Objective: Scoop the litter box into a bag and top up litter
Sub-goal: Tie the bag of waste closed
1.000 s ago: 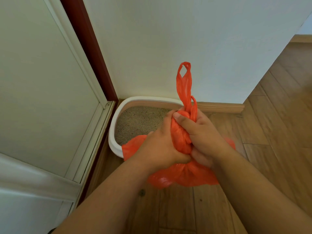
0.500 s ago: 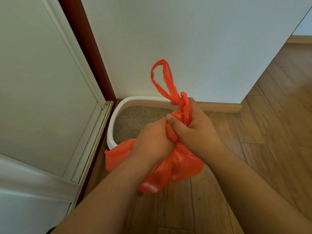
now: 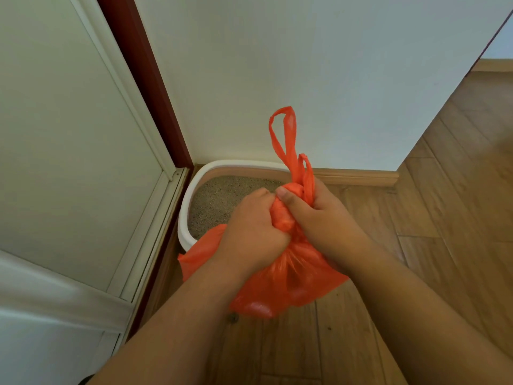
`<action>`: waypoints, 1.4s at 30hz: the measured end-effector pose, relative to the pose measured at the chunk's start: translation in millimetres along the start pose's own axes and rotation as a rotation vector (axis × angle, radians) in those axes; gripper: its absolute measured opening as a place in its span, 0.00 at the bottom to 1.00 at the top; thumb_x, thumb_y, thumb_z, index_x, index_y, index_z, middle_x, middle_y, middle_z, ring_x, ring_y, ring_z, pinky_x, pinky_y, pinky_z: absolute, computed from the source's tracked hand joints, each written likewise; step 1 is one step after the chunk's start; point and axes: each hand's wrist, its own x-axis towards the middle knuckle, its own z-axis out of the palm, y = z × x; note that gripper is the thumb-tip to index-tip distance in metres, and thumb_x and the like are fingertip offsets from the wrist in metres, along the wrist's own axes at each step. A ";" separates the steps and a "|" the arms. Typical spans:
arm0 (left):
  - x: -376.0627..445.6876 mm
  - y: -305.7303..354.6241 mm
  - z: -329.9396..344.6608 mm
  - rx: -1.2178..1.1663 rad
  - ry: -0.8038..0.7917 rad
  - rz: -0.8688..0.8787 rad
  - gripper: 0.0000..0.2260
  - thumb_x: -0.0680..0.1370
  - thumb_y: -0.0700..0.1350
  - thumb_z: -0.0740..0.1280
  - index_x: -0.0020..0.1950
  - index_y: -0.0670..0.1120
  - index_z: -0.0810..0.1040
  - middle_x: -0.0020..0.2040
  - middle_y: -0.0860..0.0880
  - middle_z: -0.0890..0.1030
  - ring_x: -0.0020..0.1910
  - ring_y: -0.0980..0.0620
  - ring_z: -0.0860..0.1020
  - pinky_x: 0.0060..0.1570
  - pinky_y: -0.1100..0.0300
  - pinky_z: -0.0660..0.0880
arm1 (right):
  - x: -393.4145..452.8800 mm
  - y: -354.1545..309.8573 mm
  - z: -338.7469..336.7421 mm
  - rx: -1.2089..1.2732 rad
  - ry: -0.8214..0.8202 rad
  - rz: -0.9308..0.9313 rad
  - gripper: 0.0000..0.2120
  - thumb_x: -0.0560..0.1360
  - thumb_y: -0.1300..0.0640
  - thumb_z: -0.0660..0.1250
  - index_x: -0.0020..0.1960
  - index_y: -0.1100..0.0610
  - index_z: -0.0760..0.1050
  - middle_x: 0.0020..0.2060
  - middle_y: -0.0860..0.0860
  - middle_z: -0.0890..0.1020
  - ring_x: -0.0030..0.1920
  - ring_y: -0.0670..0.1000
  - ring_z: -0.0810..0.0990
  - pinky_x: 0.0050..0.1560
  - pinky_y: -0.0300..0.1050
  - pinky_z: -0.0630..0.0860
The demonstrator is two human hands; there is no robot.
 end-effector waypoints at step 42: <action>-19.5 12.9 -9.5 -0.283 -0.166 -0.057 0.43 0.59 0.66 0.82 0.66 0.62 0.61 0.63 0.59 0.77 0.61 0.59 0.79 0.60 0.48 0.79 | -10.3 -10.3 2.9 0.734 0.089 0.180 0.08 0.78 0.64 0.68 0.56 0.60 0.80 0.41 0.57 0.85 0.42 0.54 0.86 0.41 0.50 0.84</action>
